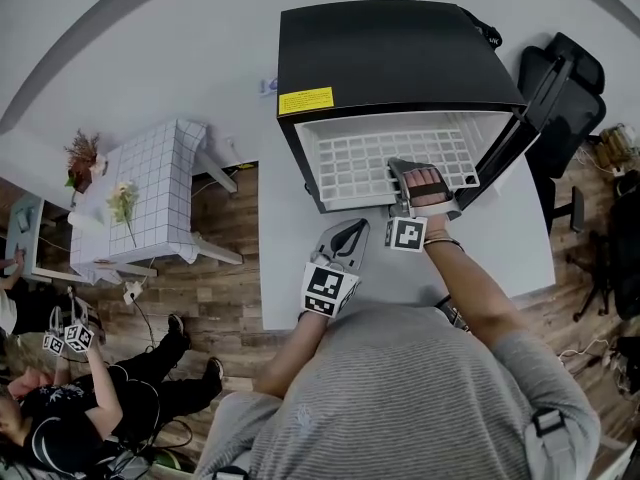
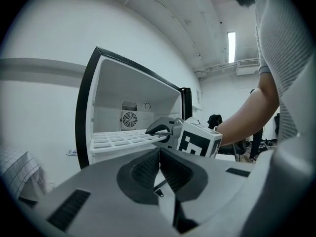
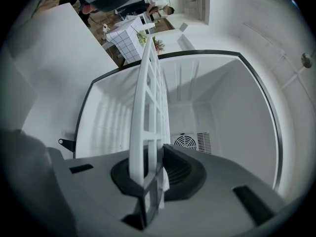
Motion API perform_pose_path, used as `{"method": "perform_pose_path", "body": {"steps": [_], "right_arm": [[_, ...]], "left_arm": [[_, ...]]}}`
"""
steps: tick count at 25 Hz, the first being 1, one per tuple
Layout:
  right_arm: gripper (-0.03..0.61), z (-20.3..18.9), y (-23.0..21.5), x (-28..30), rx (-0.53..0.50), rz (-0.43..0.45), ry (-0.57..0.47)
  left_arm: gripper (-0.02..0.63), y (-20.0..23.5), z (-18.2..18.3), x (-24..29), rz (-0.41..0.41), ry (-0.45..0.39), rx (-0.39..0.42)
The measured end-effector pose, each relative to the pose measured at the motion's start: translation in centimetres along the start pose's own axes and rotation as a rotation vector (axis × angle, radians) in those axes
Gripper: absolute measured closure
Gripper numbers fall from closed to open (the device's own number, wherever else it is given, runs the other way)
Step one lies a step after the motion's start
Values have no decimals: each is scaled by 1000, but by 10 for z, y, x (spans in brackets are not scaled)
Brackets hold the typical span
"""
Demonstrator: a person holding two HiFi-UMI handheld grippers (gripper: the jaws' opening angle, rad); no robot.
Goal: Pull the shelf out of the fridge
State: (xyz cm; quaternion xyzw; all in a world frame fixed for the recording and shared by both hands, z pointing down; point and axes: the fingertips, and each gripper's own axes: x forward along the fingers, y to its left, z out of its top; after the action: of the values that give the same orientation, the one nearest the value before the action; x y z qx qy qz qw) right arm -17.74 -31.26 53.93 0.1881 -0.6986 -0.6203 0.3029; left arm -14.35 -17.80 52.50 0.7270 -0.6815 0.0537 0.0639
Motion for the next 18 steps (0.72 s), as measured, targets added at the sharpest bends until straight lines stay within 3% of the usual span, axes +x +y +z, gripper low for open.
{"method": "perform_pose_path", "body": {"steps": [3, 18], "right_arm": [[541, -1, 2, -1, 4, 4, 1], [541, 1, -1, -5, 21, 4, 7]], "left_arm": [[603, -3, -9, 2, -11, 35, -8], [603, -12, -11, -2, -37, 32, -18]]}}
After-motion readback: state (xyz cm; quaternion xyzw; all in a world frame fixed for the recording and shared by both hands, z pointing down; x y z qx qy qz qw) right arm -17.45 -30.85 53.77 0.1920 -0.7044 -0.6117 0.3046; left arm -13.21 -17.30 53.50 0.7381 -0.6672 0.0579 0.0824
